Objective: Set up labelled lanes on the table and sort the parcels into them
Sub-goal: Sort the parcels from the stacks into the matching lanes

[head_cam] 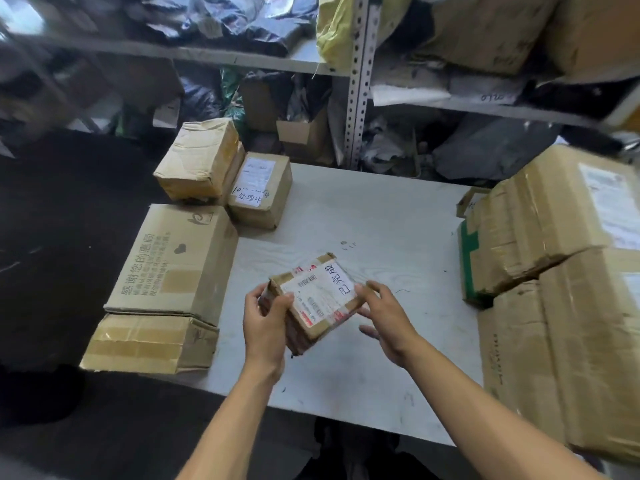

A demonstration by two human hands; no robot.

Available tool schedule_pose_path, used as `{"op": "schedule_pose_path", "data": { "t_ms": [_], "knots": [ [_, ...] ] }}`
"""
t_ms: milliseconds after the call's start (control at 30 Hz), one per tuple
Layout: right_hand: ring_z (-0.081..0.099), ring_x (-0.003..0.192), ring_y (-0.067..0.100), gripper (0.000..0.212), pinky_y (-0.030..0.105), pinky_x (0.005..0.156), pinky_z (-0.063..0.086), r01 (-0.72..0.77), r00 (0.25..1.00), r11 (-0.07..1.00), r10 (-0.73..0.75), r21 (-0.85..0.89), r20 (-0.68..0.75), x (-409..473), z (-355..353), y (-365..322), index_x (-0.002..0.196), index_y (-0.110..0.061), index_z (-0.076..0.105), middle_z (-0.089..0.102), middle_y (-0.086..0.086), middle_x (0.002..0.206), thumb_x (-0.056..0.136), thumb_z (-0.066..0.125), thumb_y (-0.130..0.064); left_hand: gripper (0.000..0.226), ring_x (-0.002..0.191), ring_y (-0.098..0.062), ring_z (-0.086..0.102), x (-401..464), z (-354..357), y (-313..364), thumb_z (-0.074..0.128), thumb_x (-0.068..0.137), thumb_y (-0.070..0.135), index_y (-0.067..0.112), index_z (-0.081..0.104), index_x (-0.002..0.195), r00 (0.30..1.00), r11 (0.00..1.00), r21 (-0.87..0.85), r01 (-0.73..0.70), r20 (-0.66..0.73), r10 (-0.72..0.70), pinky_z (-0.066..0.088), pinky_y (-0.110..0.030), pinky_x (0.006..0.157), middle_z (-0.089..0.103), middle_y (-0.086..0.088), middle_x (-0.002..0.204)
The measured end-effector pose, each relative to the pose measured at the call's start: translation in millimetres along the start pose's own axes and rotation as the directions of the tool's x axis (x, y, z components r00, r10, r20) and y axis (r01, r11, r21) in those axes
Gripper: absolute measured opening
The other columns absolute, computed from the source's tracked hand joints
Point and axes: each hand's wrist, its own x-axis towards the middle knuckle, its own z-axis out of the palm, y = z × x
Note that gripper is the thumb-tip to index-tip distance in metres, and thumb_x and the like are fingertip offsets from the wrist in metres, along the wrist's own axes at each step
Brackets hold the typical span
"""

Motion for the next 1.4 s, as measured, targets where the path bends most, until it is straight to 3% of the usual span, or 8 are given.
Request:
{"op": "schedule_pose_path", "data": {
  "t_ms": [233, 367, 600, 733, 867, 1100, 1233, 1400],
  "knots": [
    [0.063, 0.116, 0.006, 0.053, 0.033, 0.102, 0.048, 0.288, 0.950, 0.930, -0.249, -0.226, 0.187, -0.7, -30.6, -46.4, 0.140, -0.032, 0.049, 0.059, -0.004, 0.141, 0.092, 0.071, -0.031, 0.066, 0.085, -0.025, 0.075, 39.7, 30.2, 77.7, 0.074, 0.055, 0.037, 0.028, 0.057, 0.117, 0.889, 0.942, 0.321, -0.102, 0.455, -0.059, 0.058, -0.032, 0.061, 0.072, -0.008, 0.102],
    [0.065, 0.118, 0.024, 0.054, 0.052, 0.110, 0.044, 0.274, 0.921, 0.946, -0.205, -0.175, 0.332, -18.4, -37.5, -76.6, 0.128, -0.028, 0.062, 0.072, 0.003, 0.121, 0.077, 0.079, -0.028, 0.063, 0.092, -0.028, 0.073, 56.8, 62.8, 126.0, 0.075, 0.059, 0.032, 0.022, 0.056, 0.119, 0.700, 0.863, 0.486, -0.140, 0.665, -0.261, 0.060, -0.033, 0.066, 0.074, -0.009, 0.100],
    [0.072, 0.095, 0.020, 0.030, 0.026, 0.076, 0.057, 0.308, 0.925, 0.949, -0.316, 0.071, 0.210, -62.2, -46.6, -83.5, 0.111, -0.023, 0.071, 0.076, 0.006, 0.108, 0.081, 0.072, -0.028, 0.052, 0.094, -0.026, 0.073, 51.8, 132.3, 165.1, 0.070, 0.073, 0.033, 0.018, 0.062, 0.122, 0.513, 0.736, 0.629, -0.249, 0.731, -0.451, 0.061, -0.031, 0.064, 0.073, -0.013, 0.110],
    [0.072, 0.085, 0.014, 0.005, 0.023, 0.071, 0.057, 0.350, 0.936, 0.922, -0.353, 0.163, -0.013, -82.8, -53.6, -85.3, 0.084, -0.031, 0.076, 0.078, 0.002, 0.095, 0.086, 0.072, -0.030, 0.038, 0.095, -0.016, 0.073, 35.4, 169.4, 172.2, 0.068, 0.078, 0.044, 0.032, 0.067, 0.114, 0.571, 0.638, 0.618, -0.459, 0.756, -0.321, 0.061, -0.030, 0.070, 0.075, 0.004, 0.103],
    [0.069, 0.085, 0.017, 0.010, 0.026, 0.070, 0.056, 0.357, 0.925, 0.882, -0.286, 0.308, -0.252, -99.6, -74.3, -93.2, 0.095, -0.016, 0.071, 0.077, 0.004, 0.092, 0.089, 0.072, -0.024, 0.022, 0.100, -0.004, 0.063, 17.7, 183.0, 170.8, 0.065, 0.091, 0.044, 0.040, 0.064, 0.112, 0.650, 0.513, 0.583, -0.630, 0.757, -0.062, 0.050, -0.026, 0.079, 0.067, 0.018, 0.107],
    [0.073, 0.079, 0.014, 0.014, 0.025, 0.064, 0.058, 0.457, 0.875, 0.815, -0.338, 0.357, -0.347, -143.5, -117.7, -123.9, 0.099, -0.016, 0.074, 0.079, 0.003, 0.091, 0.091, 0.070, -0.026, 0.035, 0.103, -0.017, 0.070, -79.2, 202.6, 110.3, 0.058, 0.096, 0.039, 0.051, 0.046, 0.127, 0.691, 0.858, 0.387, -0.339, 0.721, -0.052, 0.058, -0.032, 0.068, 0.071, 0.005, 0.118],
    [0.071, 0.085, 0.012, 0.010, 0.037, 0.083, 0.059, 0.471, 0.876, 0.833, -0.403, 0.289, -0.265, -177.1, -158.2, -134.1, 0.094, -0.019, 0.073, 0.078, -0.004, 0.089, 0.091, 0.069, -0.028, 0.044, 0.093, -0.010, 0.073, -130.0, 229.6, 99.1, 0.056, 0.097, 0.034, 0.043, 0.048, 0.139, 0.705, 0.899, 0.214, -0.382, 0.697, 0.134, 0.057, -0.022, 0.059, 0.073, 0.007, 0.112],
    [0.075, 0.082, 0.011, 0.018, 0.024, 0.070, 0.058, 0.501, 0.865, 0.819, -0.461, 0.279, -0.199, -222.5, -218.9, -130.0, 0.104, -0.017, 0.070, 0.078, -0.002, 0.089, 0.092, 0.069, -0.031, 0.042, 0.094, -0.011, 0.073, -184.4, 262.5, 88.9, 0.056, 0.094, 0.036, 0.041, 0.052, 0.136, 0.642, 0.909, 0.131, -0.396, 0.748, 0.172, 0.059, -0.025, 0.061, 0.074, 0.009, 0.110]
  ]
}}
